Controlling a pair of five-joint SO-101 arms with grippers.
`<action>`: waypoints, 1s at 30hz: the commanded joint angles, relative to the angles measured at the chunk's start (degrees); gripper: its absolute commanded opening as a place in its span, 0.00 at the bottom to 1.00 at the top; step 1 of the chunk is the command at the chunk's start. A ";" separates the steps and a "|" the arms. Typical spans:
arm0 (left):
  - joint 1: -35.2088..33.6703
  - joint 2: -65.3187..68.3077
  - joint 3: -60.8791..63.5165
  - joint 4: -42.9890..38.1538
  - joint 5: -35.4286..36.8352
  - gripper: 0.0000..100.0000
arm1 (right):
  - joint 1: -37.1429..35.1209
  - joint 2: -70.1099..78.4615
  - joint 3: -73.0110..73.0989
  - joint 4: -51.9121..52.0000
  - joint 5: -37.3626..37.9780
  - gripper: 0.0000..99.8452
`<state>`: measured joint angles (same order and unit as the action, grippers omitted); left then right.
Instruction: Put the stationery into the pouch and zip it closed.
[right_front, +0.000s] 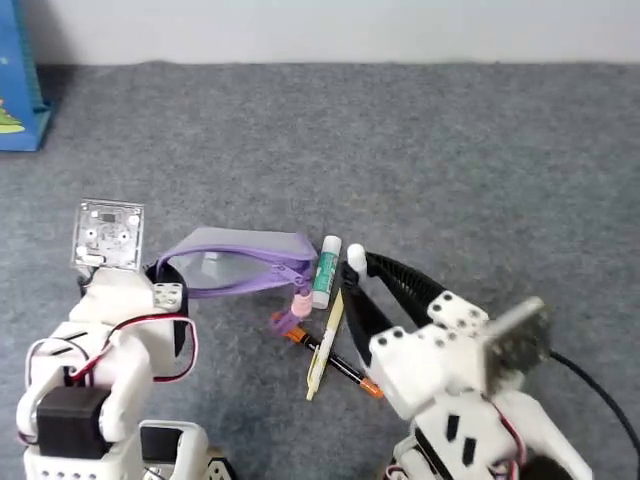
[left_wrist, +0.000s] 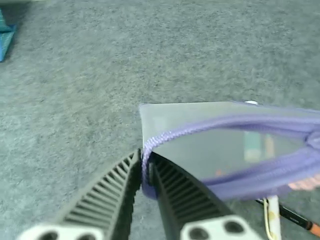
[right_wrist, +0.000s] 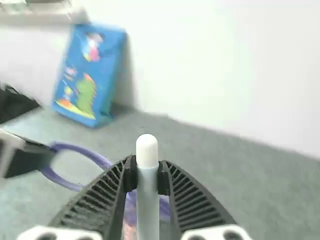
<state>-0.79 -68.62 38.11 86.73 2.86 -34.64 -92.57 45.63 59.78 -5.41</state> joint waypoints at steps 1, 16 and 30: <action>2.29 1.14 -0.13 -1.32 1.14 0.01 | -3.56 -2.86 -1.49 -4.97 0.44 0.01; 2.81 1.23 0.13 -1.76 2.64 0.01 | -11.65 3.56 2.11 -33.10 2.46 0.01; 2.81 1.23 0.22 -1.58 2.46 0.01 | -11.91 17.80 9.49 -58.15 2.46 0.01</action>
<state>1.49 -68.62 38.20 86.29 4.79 -46.24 -78.24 55.56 4.66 -3.65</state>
